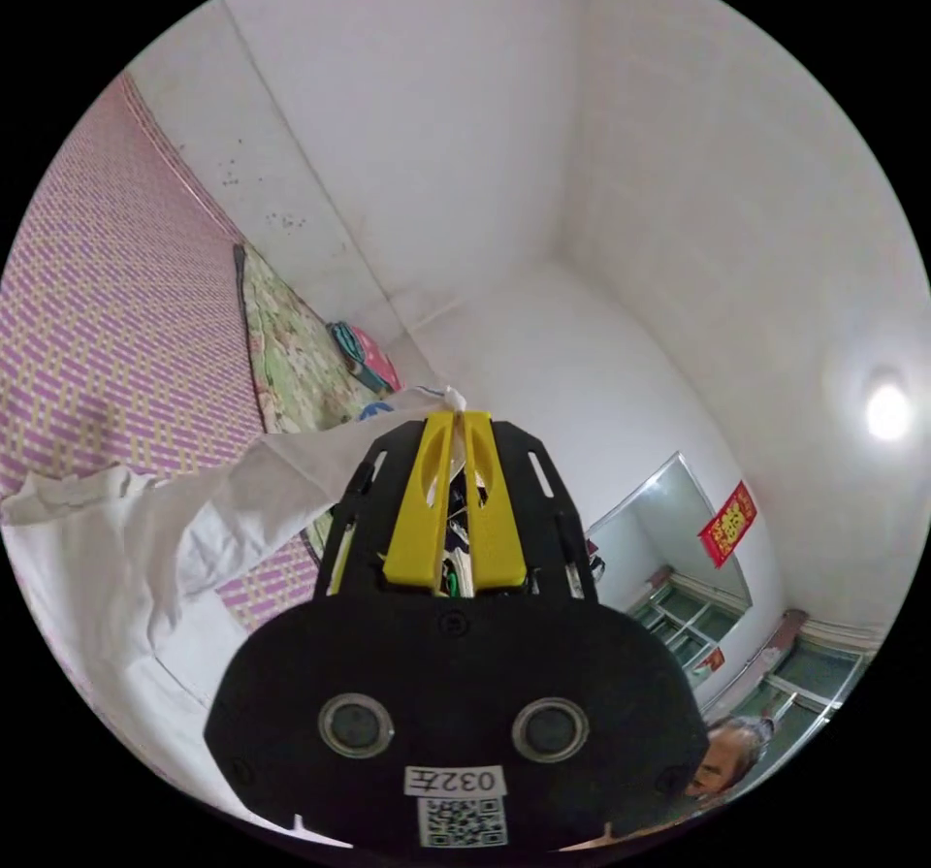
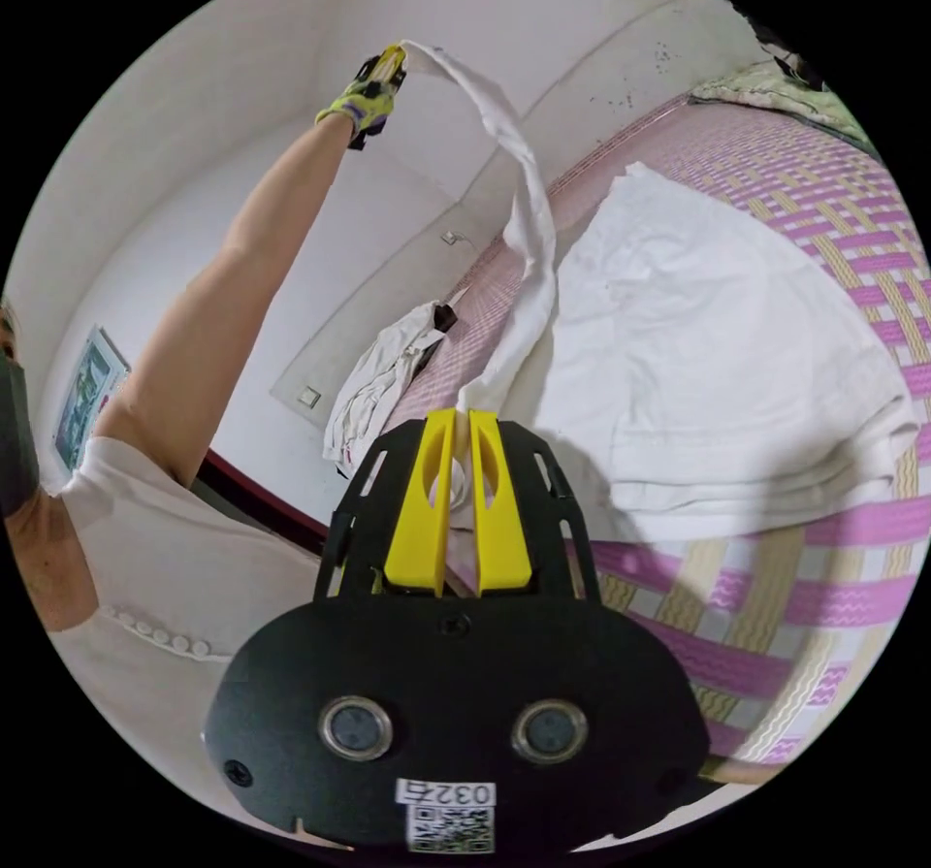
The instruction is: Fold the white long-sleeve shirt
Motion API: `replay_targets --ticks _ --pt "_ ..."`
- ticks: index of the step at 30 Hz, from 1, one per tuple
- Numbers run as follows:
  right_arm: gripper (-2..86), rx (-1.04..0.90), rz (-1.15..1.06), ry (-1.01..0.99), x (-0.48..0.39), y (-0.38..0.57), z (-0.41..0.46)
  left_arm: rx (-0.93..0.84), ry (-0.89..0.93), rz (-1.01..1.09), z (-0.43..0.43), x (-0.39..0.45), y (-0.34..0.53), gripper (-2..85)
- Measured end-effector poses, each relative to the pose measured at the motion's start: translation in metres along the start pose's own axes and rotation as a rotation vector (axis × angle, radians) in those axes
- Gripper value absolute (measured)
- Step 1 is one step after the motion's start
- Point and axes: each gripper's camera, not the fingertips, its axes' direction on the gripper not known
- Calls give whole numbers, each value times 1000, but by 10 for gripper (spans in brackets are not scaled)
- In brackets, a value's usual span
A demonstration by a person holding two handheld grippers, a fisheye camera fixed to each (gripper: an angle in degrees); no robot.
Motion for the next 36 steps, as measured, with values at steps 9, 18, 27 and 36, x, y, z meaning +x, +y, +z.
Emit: replay_targets --ticks 9,18,27,36 --pt "30 -28 -4 -9 16 -8 -9 -61 -163 7 19 2 24 -16" --pt "75 50 31 69 24 -3 -49 44 -96 -45 -90 -15 84 -16" --pt "75 156 -41 50 4 -11 -82 268 -222 -8 -246 -7 297 -17" --pt "117 -72 71 -176 12 -39 12 264 -136 -157 -258 -52 465 -16"
